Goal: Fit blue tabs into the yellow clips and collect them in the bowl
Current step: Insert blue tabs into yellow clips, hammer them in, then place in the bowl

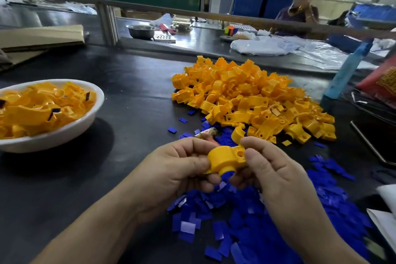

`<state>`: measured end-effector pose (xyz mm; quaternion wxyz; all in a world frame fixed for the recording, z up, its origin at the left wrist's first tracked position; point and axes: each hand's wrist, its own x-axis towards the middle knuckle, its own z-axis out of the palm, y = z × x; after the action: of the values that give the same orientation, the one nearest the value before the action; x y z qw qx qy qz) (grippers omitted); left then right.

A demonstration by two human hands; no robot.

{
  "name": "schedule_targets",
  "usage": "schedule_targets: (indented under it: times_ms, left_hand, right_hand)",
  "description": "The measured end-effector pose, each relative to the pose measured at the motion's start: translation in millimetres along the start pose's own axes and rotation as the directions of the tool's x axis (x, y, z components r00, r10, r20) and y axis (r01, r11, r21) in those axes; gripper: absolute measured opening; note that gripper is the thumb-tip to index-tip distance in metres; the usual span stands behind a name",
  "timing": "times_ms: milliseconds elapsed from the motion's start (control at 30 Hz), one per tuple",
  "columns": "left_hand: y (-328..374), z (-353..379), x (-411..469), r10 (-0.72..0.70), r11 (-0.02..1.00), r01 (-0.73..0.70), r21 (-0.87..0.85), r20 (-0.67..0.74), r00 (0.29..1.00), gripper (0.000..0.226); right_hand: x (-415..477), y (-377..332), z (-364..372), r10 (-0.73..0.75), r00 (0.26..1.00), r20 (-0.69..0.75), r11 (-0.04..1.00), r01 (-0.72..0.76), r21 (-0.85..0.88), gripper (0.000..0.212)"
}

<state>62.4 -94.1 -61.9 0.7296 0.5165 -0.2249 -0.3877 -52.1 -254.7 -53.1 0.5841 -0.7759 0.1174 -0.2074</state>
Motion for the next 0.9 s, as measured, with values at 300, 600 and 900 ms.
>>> schedule_targets:
  times_ms: [300,600,900]
  left_hand:
    - [-4,5,0,-0.104,0.952,0.116,0.283,-0.056,0.993,0.02]
    - [6,-1,5,-0.01,0.995,-0.011,-0.098,-0.215,0.977,0.051]
    - [-3,-3,9,-0.083,0.996,0.084,-0.009,-0.278,0.957,0.039]
  right_hand:
    - [-3,-6,-6,-0.086,0.986,0.144,0.849,0.148,-0.508,0.019]
    - [-11,6,3,0.216,0.914,0.344,0.244,0.291,-0.925,0.054]
    - [-4,24,6,0.074,0.967,0.245,0.352,0.205,-0.913,0.014]
